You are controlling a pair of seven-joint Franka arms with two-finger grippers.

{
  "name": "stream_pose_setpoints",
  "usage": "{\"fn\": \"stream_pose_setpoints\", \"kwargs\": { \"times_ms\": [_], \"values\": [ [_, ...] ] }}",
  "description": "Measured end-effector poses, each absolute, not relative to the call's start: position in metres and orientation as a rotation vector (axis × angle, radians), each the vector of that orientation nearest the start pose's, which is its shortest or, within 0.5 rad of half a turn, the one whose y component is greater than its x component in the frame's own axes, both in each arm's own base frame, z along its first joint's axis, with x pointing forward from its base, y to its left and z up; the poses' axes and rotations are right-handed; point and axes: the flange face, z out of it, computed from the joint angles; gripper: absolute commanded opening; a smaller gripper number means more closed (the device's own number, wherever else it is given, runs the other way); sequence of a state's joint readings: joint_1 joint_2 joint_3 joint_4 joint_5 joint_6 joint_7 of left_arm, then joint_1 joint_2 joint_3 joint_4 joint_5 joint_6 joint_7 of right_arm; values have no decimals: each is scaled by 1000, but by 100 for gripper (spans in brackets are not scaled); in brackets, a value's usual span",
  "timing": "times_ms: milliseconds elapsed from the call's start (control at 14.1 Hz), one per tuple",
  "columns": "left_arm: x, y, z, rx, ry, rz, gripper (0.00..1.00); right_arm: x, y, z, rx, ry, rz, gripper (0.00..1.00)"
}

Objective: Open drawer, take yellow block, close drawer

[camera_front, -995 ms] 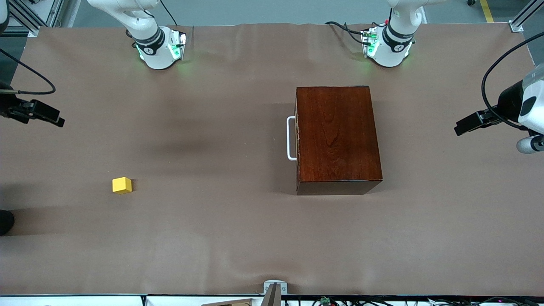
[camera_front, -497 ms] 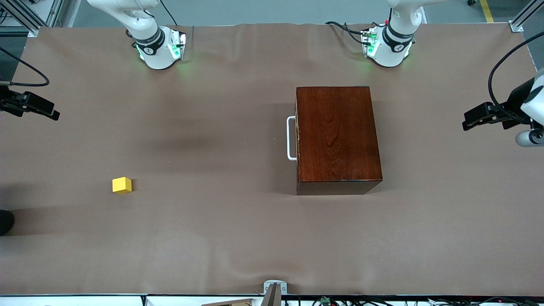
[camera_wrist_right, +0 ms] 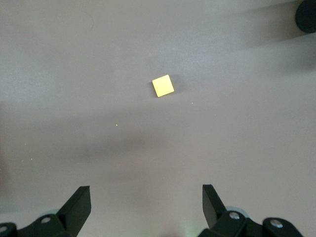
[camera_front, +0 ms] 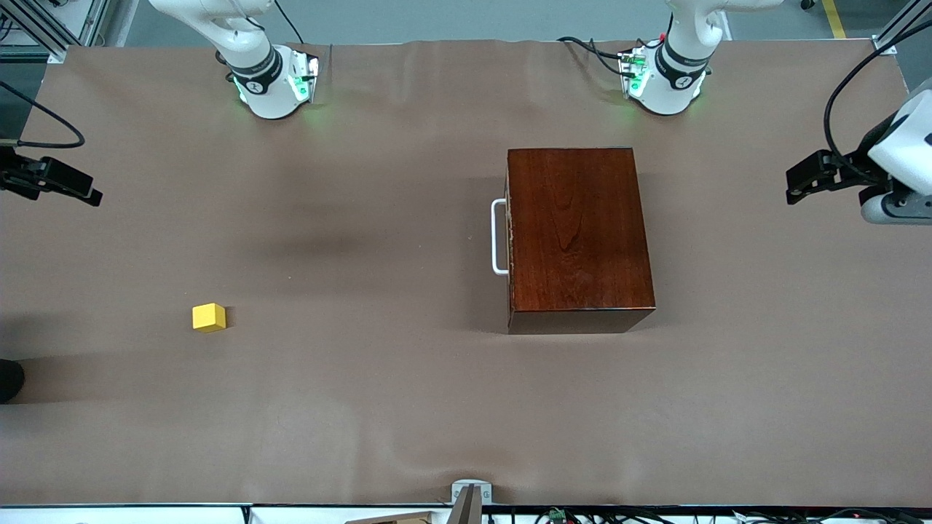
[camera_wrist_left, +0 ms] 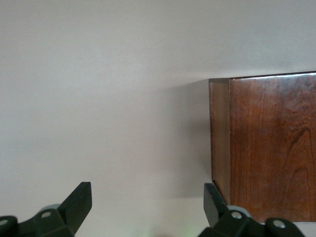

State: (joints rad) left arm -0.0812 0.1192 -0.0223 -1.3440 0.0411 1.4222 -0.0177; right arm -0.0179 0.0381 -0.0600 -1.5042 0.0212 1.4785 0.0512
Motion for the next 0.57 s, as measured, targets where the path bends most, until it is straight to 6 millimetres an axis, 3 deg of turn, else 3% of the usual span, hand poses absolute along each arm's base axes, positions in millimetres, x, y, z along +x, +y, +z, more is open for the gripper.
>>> {"fn": "stream_pose_setpoints", "kwargs": {
  "times_ms": [568],
  "values": [
    [574,-51,650,-3102,118,49,100,555,-40,627,-3115,200,99,100]
  ]
}}
